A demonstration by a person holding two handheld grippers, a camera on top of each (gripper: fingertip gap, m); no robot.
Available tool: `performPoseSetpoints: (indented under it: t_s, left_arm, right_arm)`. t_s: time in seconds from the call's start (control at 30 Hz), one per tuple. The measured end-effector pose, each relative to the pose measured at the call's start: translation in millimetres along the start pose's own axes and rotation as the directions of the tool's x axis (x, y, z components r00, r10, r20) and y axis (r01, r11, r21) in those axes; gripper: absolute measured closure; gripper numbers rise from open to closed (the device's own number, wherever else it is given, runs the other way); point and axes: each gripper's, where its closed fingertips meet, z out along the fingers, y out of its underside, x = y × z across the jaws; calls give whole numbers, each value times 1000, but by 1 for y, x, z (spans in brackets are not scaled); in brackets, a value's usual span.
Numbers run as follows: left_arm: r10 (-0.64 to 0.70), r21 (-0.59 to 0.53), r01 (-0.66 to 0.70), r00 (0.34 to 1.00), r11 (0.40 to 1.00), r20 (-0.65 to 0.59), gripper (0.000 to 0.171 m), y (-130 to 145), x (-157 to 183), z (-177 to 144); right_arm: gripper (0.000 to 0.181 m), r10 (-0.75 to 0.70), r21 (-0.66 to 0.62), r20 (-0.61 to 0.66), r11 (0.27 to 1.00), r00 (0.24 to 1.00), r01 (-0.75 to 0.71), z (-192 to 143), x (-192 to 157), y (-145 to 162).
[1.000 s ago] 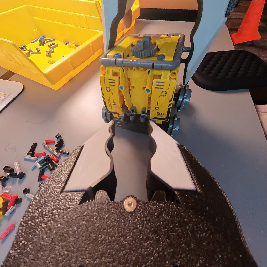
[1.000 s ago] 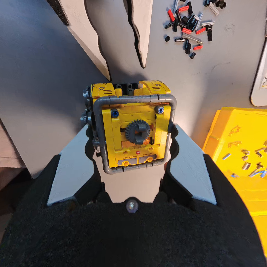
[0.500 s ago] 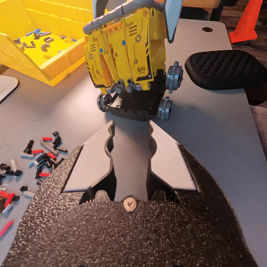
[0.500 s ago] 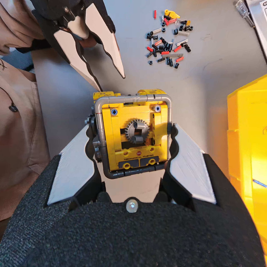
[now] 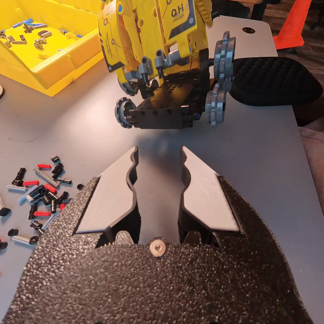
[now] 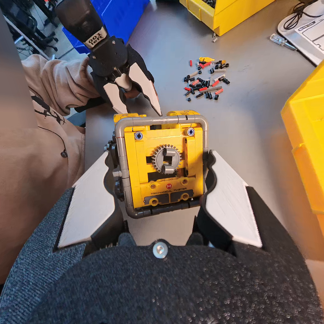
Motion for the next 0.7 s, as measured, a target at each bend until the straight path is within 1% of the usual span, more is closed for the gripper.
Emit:
performPoseSetpoints:
  t_s: [0.17, 0.33, 0.43, 0.7]
  left_arm:
    - [4, 0, -4, 1000, 1000, -17, 125, 0, 6, 3]
    - [15, 16, -15, 1000, 1000, -22, 125, -4, 9, 2]
    - [8, 27, -7, 1000, 1000, -23, 124, -6, 8, 0]
    - [4, 38, -3, 1000, 999, -31, 126, -8, 9, -2]
  right_arm:
    - [76, 34, 61, 24, 998, 999, -35, -3, -1, 0]
    - [77, 25, 68, 15, 997, 1000, -26, -2, -3, 0]
    - [77, 16, 56, 4, 998, 1000, -16, 0, -4, -1]
    - [79, -66, -43, -31, 997, 997, 65, 11, -11, -3]
